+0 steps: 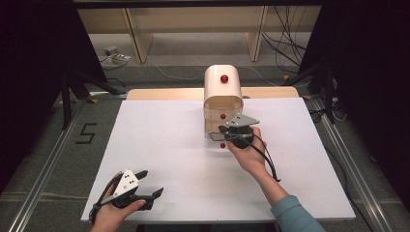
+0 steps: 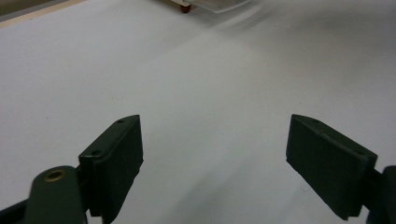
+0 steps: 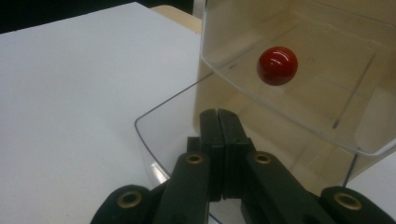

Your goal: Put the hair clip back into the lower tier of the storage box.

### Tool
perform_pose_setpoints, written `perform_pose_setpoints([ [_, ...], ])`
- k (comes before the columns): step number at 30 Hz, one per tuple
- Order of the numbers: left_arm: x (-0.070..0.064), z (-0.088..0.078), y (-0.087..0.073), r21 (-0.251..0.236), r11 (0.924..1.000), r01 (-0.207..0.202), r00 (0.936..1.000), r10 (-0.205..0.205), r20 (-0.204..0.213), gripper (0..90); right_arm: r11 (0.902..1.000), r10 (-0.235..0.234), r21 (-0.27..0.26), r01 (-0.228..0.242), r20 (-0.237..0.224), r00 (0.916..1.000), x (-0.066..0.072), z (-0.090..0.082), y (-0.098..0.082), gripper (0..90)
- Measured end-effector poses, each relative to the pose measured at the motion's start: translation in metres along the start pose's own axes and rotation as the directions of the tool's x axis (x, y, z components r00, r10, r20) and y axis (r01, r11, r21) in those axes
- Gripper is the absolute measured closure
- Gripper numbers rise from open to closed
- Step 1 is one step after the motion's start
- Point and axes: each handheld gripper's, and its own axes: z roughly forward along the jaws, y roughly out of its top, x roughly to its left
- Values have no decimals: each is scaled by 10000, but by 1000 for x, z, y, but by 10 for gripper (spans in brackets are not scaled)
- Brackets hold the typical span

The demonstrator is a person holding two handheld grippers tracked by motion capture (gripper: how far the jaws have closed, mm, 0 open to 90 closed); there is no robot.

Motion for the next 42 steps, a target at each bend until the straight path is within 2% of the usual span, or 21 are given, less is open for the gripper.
perform_pose_setpoints([
  [21,0,0,0,-13,10000,32,10000,-32,4,186,9999,27,141,-26,-63,10000,-3,9,1,890],
  [32,0,0,0,0,10000,41,10000,-41,-2,186,9996,222,190,-219,-151,9996,-3,6,2,781],
  [42,0,0,0,8,10000,23,10000,-23,-10,186,9993,376,20,-376,-205,9991,1,-9,6,635],
])
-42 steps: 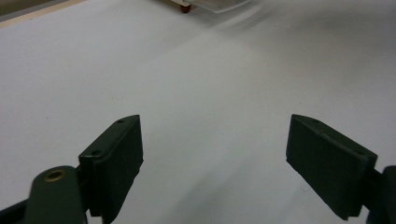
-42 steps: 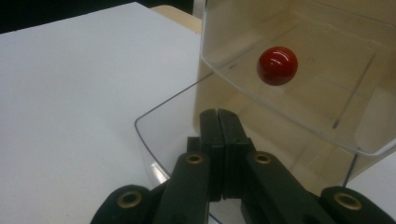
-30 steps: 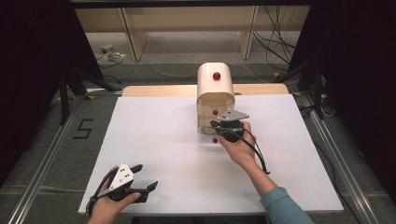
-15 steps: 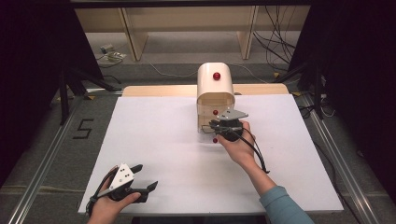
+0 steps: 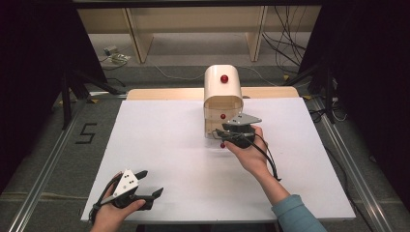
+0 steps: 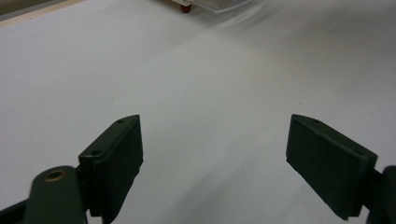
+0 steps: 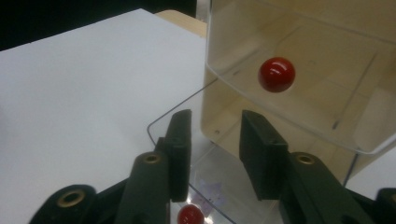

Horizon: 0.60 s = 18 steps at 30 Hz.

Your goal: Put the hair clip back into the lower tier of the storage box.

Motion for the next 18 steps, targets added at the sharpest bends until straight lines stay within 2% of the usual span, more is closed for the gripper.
perform_pose_setpoints([
  [7,0,0,0,3,10000,28,10000,-28,-5,185,9999,94,-55,-94,-43,9999,0,-9,2,534],
  [18,0,0,-1,44,10000,45,10000,-45,-25,185,10000,-59,-59,59,-16,10000,1,-19,3,413],
])
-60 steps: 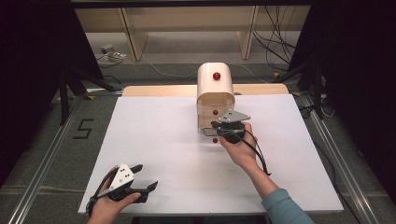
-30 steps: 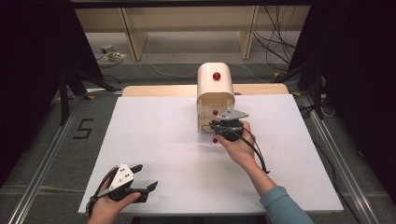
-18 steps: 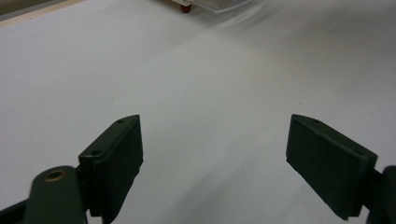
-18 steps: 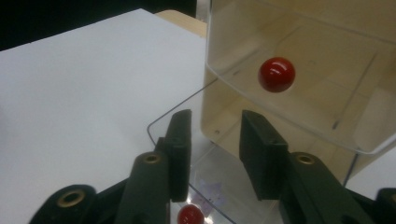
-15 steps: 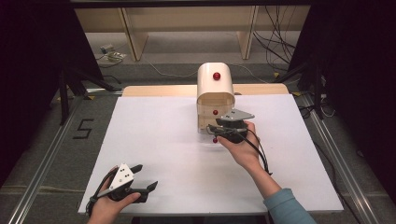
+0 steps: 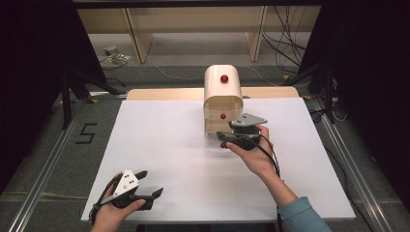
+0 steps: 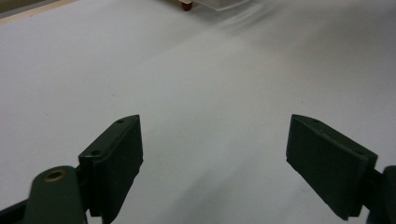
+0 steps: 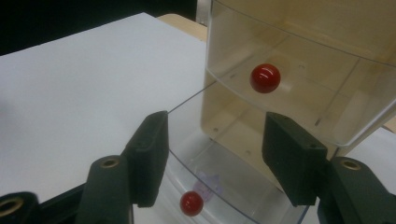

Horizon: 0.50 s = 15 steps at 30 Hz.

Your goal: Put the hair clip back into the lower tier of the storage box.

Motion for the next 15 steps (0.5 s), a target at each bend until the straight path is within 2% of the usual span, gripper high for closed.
perform_pose_setpoints([
  [9,0,1,-1,30,10000,45,10000,-45,34,185,9980,-561,291,568,-231,9982,2,-5,-3,312],
  [15,0,2,-1,11,9999,105,9999,-105,41,184,9982,-484,319,498,-422,9979,-1,-14,-10,244],
])
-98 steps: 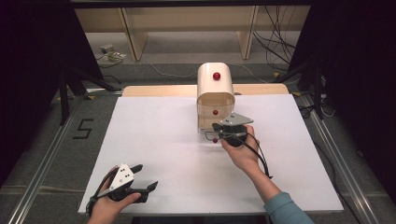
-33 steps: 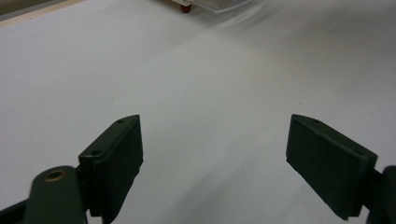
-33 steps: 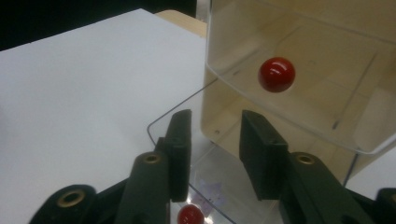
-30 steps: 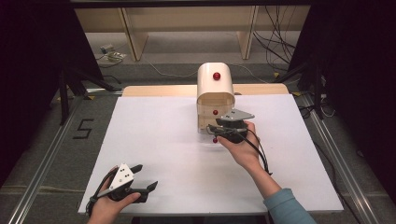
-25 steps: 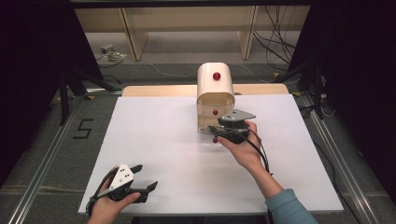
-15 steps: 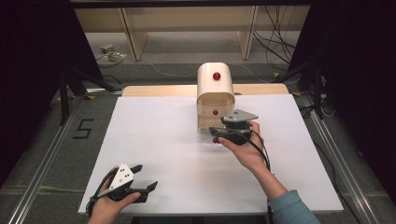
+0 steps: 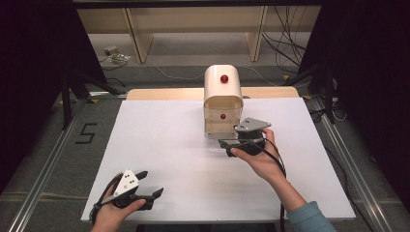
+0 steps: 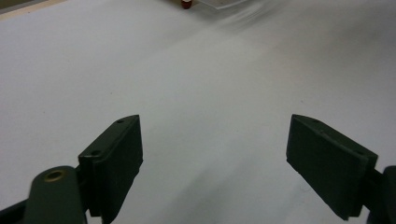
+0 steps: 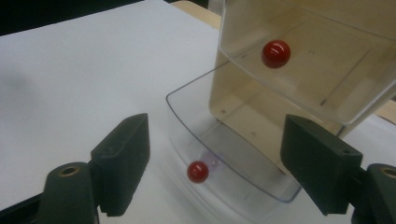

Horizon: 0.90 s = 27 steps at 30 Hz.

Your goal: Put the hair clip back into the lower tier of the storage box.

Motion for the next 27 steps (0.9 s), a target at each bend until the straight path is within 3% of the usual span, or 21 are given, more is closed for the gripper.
perform_pose_setpoints([
  [8,0,1,0,42,10000,-17,10000,17,-1,184,9999,130,5,-130,-365,9993,-9,-21,-21,202],
  [16,0,1,0,91,10000,-41,10000,41,-13,184,9987,440,-209,-457,-758,9962,-20,-39,-56,187],
  [23,-1,1,0,81,10000,-33,10000,33,-20,184,9966,658,-467,-685,-576,9962,-19,-54,-86,186],
  [27,-1,1,0,102,9999,-77,10000,77,-22,184,9954,861,-413,-867,-152,9962,-14,-62,-98,189],
])
